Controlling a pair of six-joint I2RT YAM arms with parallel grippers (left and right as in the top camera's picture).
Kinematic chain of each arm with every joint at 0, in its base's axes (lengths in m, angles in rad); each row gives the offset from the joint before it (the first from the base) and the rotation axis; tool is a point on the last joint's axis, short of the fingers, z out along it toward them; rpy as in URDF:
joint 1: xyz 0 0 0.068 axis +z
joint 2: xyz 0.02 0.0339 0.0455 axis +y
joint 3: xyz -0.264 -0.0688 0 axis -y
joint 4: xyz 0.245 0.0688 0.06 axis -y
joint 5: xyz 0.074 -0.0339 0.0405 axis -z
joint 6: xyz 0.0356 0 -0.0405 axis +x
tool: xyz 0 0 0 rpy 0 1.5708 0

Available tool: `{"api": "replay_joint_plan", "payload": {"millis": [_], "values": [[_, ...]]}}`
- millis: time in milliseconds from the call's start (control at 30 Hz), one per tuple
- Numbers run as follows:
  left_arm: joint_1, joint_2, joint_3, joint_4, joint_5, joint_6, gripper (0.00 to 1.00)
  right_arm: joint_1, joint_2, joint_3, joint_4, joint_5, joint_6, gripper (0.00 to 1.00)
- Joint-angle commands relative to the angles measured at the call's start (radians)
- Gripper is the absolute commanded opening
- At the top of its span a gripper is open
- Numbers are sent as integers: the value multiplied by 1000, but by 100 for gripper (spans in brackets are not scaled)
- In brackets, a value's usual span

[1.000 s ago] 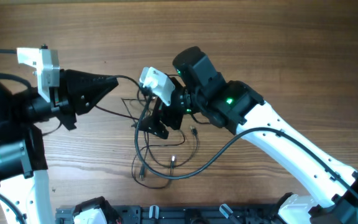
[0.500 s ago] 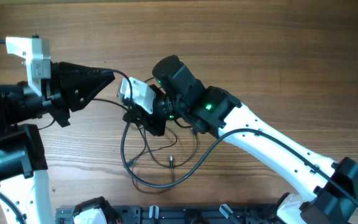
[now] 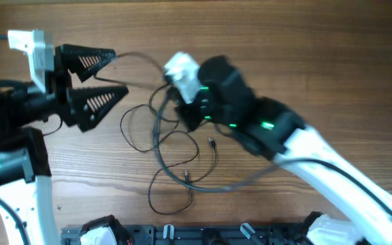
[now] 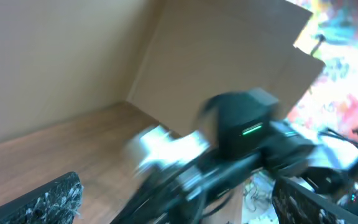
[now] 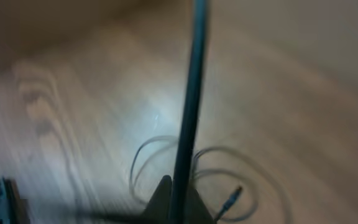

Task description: Untangle cables

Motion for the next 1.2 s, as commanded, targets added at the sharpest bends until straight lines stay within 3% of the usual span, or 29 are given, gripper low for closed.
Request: {"api": "replay_joint_plan", "payload": {"millis": [0, 167, 300, 433, 567, 633, 700, 767, 900, 1000, 1167], "values": [[-3, 56, 7, -3, -36, 1, 99, -65, -167, 14, -2, 89, 18, 4], [-3, 139, 7, -6, -36, 1, 100, -143, -350, 14, -6, 150, -8, 4], [-3, 164, 7, -71, -37, 6, 100, -173, -442, 14, -2, 333, -8, 4], [-3, 165, 7, -280, -66, 157, 98, -206, -473, 14, -8, 555, -60, 4], [-6, 165, 7, -737, -447, 427, 91, -314, -436, 14, -111, 703, -5, 4], [-37, 165, 7, -885, -665, 478, 92, -426, -404, 14, -180, 694, 75, 4], [-97, 165, 7, -959, -837, 477, 94, -542, -373, 14, -207, 636, 78, 4], [-162, 165, 7, -983, -901, 477, 95, -692, -333, 14, -217, 551, 69, 4], [-331, 165, 7, -991, -916, 477, 95, -1042, -235, 14, -197, 236, 14, 4], [-484, 165, 6, -995, -997, 473, 97, -1302, -131, 14, -152, 19, 72, 4], [-667, 165, 6, -997, -1091, 473, 99, -1559, 29, 14, 38, -280, 151, 4]]}}
